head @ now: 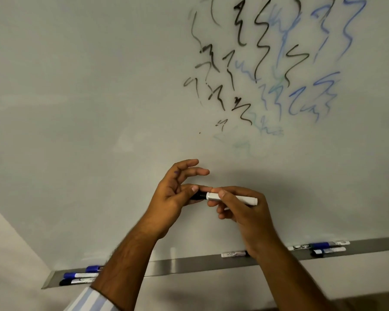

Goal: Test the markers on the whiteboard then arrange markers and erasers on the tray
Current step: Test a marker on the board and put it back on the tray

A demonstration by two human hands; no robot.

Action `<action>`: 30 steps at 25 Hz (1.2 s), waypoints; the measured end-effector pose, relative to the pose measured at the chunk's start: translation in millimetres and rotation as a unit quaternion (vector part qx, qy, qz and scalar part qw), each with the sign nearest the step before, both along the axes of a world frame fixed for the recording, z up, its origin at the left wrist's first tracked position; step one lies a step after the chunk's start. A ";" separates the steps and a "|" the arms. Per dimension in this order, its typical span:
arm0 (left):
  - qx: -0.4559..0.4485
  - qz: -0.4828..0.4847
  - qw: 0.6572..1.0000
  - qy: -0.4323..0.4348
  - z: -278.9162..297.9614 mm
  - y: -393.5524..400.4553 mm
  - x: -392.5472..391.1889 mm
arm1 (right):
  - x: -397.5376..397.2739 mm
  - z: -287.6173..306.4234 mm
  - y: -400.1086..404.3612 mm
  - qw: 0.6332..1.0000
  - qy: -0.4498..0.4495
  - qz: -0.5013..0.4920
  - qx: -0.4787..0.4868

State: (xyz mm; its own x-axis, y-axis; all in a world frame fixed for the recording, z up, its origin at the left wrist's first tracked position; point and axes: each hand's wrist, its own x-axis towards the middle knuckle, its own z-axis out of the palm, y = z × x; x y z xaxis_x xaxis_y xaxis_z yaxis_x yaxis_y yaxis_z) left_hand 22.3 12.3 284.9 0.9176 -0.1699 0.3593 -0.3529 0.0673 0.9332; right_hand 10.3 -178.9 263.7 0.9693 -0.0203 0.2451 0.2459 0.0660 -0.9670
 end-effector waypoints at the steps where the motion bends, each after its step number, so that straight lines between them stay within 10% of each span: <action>1: -0.027 -0.003 1.000 0.014 -4.0 -7.6 -0.6 | -1.6 -2.5 -1.4 1.000 -0.004 0.000 -0.005; 8: -0.219 0.032 0.966 0.135 -49.1 -74.3 -10.4 | -15.2 -34.3 -28.0 0.995 -0.019 -0.041 -0.084; 23: -0.105 0.088 0.955 0.263 -153.3 -231.6 -0.5 | -30.7 -126.8 -207.4 0.970 0.226 -0.085 0.010; 30: 0.016 0.070 0.886 0.458 -265.1 -324.8 -26.6 | -63.3 -239.9 -330.4 0.917 0.365 -0.142 -0.077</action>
